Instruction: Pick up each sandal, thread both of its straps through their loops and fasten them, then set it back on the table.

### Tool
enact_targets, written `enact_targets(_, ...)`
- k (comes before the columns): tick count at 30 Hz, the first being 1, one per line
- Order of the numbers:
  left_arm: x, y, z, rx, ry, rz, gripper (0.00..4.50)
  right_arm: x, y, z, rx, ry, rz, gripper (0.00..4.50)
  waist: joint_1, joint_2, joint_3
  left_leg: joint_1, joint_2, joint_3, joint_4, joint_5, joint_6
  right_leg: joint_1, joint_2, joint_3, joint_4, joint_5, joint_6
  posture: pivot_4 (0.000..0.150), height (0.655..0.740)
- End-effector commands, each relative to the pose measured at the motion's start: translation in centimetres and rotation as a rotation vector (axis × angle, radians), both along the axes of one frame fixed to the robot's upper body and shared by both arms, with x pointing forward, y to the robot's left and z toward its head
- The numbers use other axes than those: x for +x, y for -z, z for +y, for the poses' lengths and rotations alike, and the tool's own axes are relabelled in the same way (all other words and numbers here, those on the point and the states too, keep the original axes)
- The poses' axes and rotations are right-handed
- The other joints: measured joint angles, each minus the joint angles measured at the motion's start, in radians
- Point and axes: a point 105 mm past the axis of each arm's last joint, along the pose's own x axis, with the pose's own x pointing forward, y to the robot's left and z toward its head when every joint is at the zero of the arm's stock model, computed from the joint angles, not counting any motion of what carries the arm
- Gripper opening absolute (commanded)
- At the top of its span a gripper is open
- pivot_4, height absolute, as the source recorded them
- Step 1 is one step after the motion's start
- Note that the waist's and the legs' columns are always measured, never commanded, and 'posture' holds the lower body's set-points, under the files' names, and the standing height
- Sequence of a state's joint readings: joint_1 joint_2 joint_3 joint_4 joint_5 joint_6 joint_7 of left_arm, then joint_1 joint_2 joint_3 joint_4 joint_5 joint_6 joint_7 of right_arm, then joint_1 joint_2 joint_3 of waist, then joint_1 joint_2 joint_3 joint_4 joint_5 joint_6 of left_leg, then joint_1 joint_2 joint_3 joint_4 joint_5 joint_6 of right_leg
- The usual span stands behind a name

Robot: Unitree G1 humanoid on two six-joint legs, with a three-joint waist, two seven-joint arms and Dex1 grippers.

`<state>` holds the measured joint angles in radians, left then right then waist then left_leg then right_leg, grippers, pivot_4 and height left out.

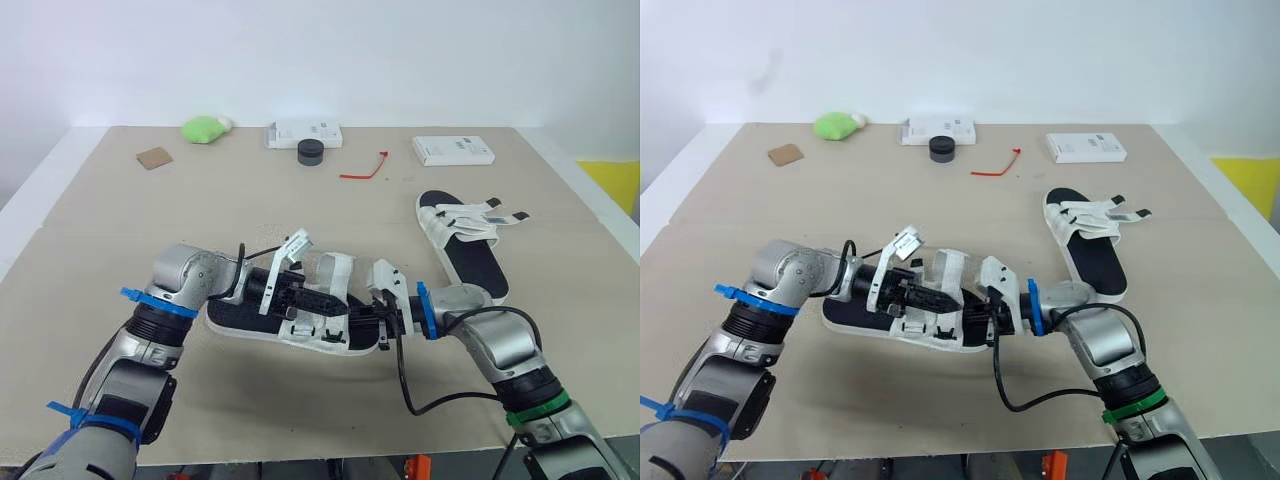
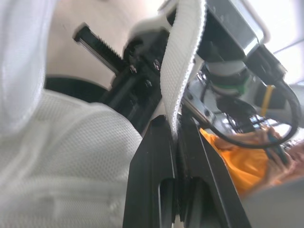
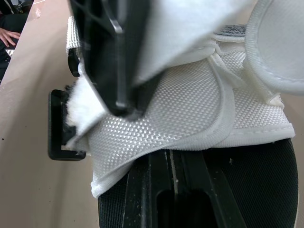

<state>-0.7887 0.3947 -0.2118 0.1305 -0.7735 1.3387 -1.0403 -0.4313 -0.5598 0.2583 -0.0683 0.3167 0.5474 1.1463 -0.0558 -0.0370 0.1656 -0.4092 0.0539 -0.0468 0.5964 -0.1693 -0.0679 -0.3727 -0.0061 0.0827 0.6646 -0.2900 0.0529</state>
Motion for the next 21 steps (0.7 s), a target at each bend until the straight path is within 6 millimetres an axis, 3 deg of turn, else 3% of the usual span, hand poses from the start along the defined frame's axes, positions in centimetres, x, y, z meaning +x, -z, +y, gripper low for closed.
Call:
enact_targets(1, -0.4, -0.4, 0.0, 0.005, 0.036, -0.021, 0.07, 0.1, 2.5, -1.0, -0.071, 0.068, 0.08, 0.0, 0.0, 0.0, 0.0, 0.0, 0.0, 0.0, 0.0, 0.0, 0.0, 0.0, 0.0, 0.0, 0.0, 0.0, 0.0, 0.15, 0.74)
enact_targets(8, -0.8, -0.1, -0.3, 0.009, 0.058, -0.034, 0.07, 0.1, 2.5, -1.0, -0.069, 0.068, 0.08, 0.0, 0.0, 0.0, 0.0, 0.0, 0.0, 0.0, 0.0, 0.0, 0.0, 0.0, 0.0, 0.0, 0.0, 0.0, 0.0, 0.15, 0.74)
enact_targets(15, -2.8, 1.7, -0.3, 0.032, 0.185, -0.227, 0.07, 0.1, 2.5, -1.1, -0.068, 0.073, 0.081, 0.0, 0.0, 0.0, 0.0, 0.0, 0.0, 0.0, -0.001, 0.0, 0.0, 0.0, 0.0, 0.0, 0.0, 0.0, -0.001, 0.15, 0.74)
enact_targets(21, -2.8, 2.5, 0.0, 0.008, 0.217, -0.336, 0.07, 0.1, 2.5, -1.1, -0.065, 0.075, 0.08, 0.0, 0.0, 0.0, 0.0, 0.0, 0.0, 0.001, -0.001, 0.0, 0.0, 0.0, 0.0, 0.0, 0.0, -0.001, -0.001, 0.15, 0.74)
